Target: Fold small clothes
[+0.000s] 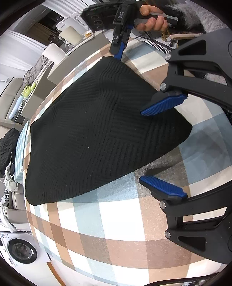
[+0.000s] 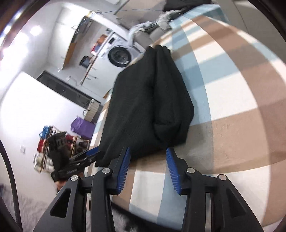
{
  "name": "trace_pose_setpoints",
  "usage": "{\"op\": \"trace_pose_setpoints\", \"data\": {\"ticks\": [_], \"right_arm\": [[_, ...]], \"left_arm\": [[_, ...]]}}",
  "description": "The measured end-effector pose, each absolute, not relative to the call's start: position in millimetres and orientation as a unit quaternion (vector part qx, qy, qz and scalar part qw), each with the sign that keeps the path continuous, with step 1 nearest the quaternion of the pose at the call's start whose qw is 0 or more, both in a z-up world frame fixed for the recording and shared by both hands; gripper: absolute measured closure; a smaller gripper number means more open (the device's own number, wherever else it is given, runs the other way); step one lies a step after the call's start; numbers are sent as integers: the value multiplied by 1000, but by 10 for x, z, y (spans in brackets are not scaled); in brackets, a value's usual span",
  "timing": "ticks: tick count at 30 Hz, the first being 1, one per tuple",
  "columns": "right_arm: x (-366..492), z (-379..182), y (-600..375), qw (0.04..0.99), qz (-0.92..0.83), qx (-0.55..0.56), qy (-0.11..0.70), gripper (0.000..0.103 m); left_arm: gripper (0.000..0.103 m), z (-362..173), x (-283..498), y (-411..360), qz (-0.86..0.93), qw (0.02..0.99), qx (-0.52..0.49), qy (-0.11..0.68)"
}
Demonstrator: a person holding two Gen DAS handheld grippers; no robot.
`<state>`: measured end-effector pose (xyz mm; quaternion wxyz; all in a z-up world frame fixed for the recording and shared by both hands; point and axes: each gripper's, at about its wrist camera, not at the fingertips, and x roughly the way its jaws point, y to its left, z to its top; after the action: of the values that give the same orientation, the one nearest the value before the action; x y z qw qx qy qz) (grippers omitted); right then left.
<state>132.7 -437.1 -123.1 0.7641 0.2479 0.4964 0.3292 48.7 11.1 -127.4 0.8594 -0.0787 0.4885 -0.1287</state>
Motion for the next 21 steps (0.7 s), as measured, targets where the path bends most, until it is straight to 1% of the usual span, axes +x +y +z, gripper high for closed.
{"op": "trace_pose_setpoints", "data": {"ticks": [2,5,10,12,13,14,18,19,21], "right_arm": [[1390,-1301,-4318,758,316,262,506,61],[1423,-1275,-4300,760,311,282,496,61],[1445,-1205,-4302,770,306,284,483,62],[1463,-1201,-4263,778,298,272,482,74],[1464,-1174,-4228,785,296,257,479,85],[1468,-1142,-4189,789,306,242,475,91],[1431,-826,-4114,824,340,189,413,91],[1442,-789,-4122,830,336,181,407,91],[1473,-894,-4109,835,309,152,429,92]], "left_arm": [[36,-1282,501,97,-130,859,-74,489],[36,-1284,502,93,-130,860,-74,489],[36,-1300,494,101,-129,860,-79,487],[36,-1301,493,102,-129,860,-81,487],[36,-1302,491,105,-129,860,-82,487],[36,-1301,489,107,-128,860,-83,486],[33,-1297,483,110,-130,860,-85,486],[33,-1298,480,104,-130,860,-84,487],[33,-1298,474,92,-128,860,-79,487]]}}
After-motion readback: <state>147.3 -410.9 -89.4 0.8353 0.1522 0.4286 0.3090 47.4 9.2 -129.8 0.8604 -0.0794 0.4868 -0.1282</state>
